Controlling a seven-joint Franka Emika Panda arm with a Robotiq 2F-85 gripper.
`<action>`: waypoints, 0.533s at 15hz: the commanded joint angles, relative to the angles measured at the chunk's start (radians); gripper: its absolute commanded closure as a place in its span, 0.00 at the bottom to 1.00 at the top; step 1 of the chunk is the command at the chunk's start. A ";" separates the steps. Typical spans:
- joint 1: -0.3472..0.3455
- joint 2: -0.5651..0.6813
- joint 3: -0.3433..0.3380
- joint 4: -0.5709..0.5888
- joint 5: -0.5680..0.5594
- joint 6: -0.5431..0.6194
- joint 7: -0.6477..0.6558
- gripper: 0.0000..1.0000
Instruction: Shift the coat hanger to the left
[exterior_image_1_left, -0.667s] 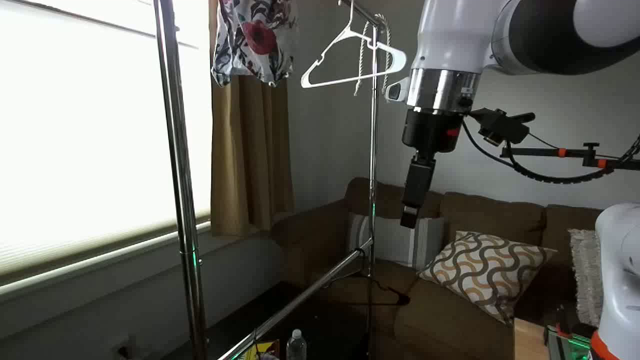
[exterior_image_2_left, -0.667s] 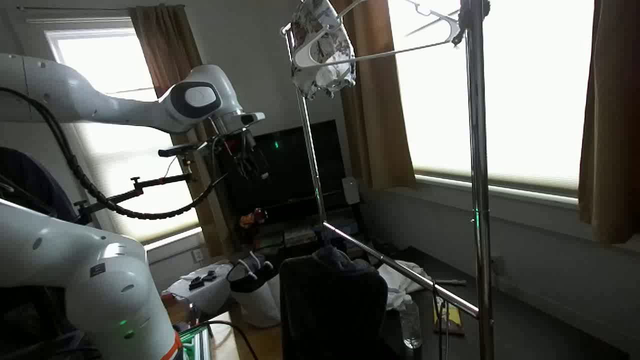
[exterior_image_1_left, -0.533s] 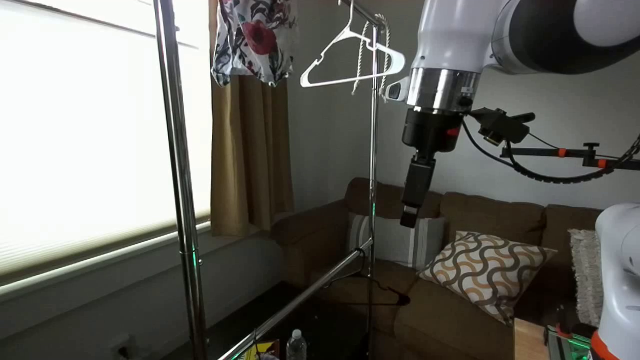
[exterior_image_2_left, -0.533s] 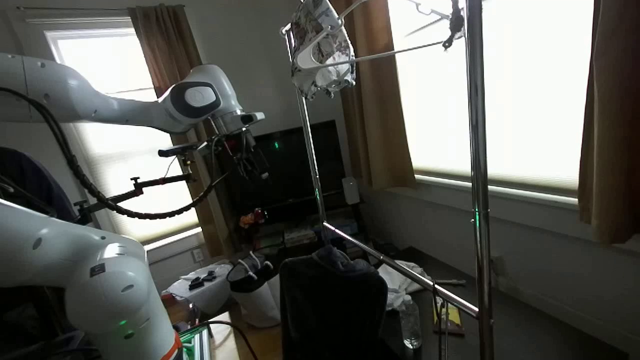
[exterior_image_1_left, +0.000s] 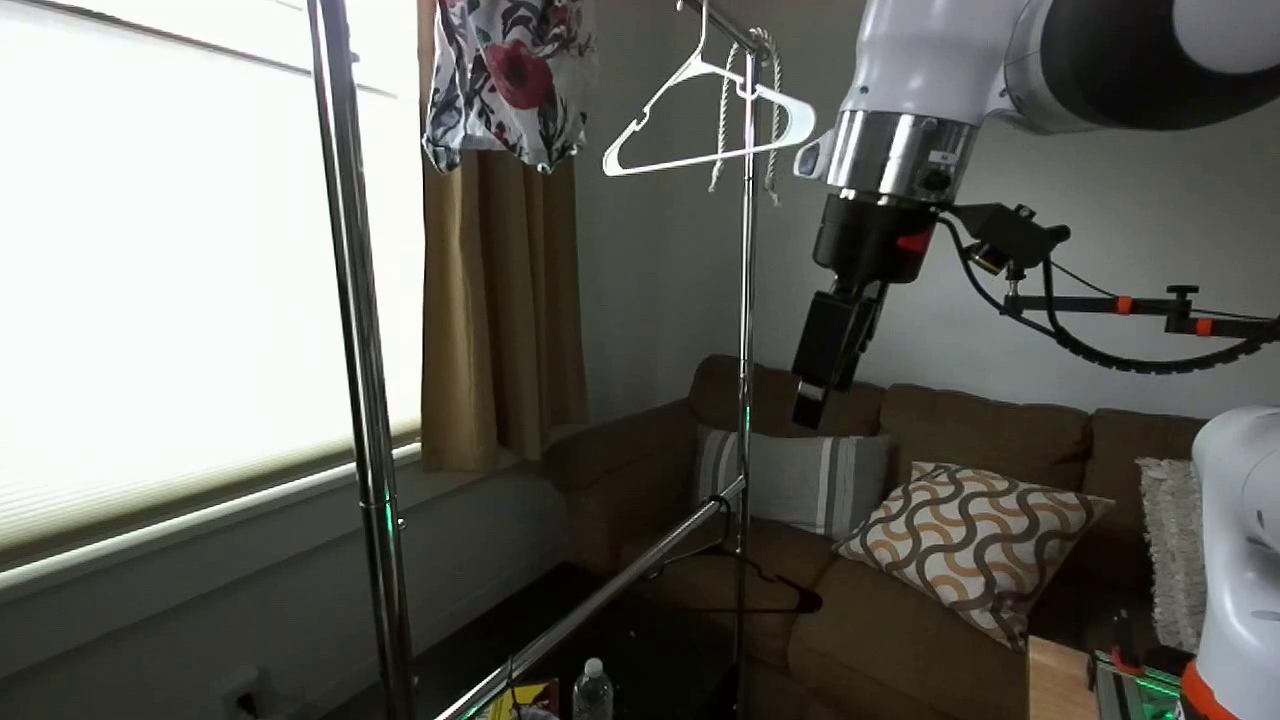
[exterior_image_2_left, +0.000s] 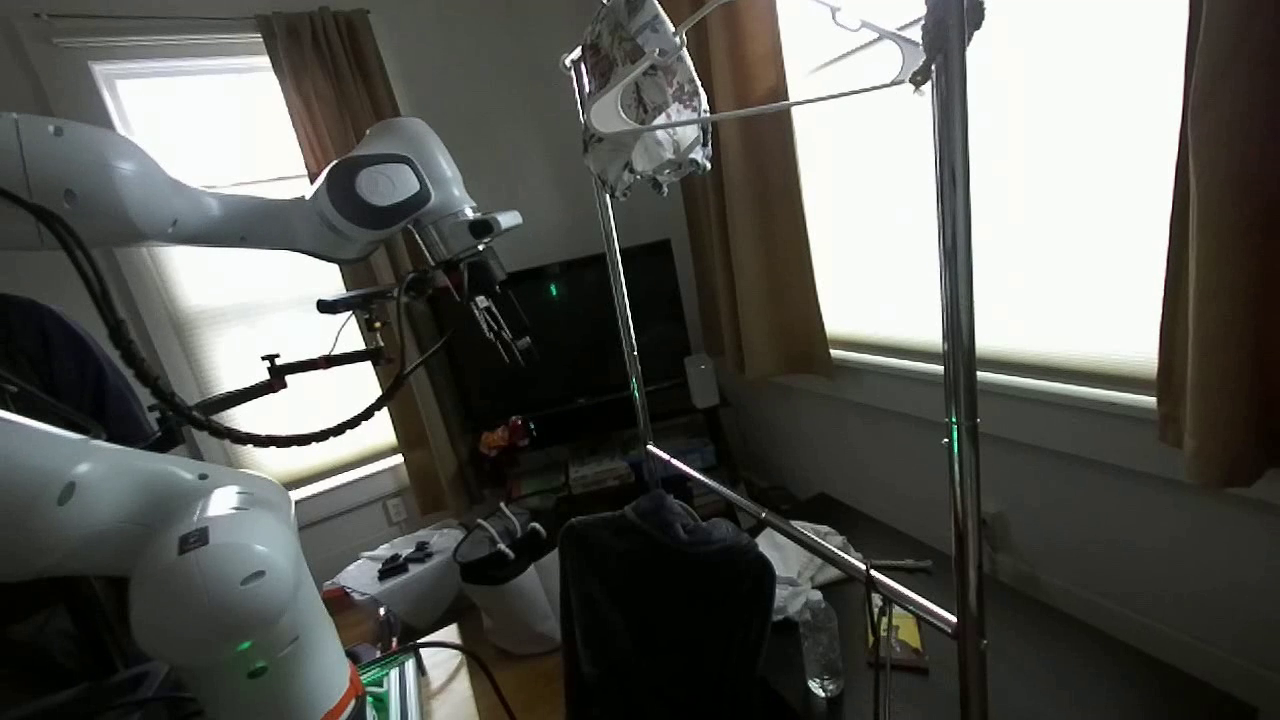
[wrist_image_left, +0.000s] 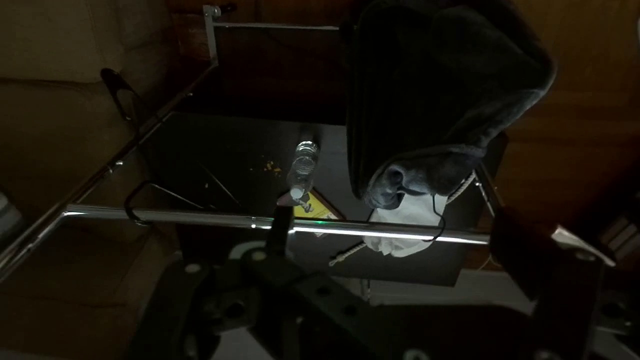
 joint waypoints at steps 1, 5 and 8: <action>-0.022 -0.218 -0.013 -0.111 0.021 -0.030 0.111 0.00; -0.109 -0.407 -0.043 -0.156 -0.054 -0.090 0.143 0.00; -0.144 -0.372 -0.052 -0.109 -0.050 -0.109 0.108 0.00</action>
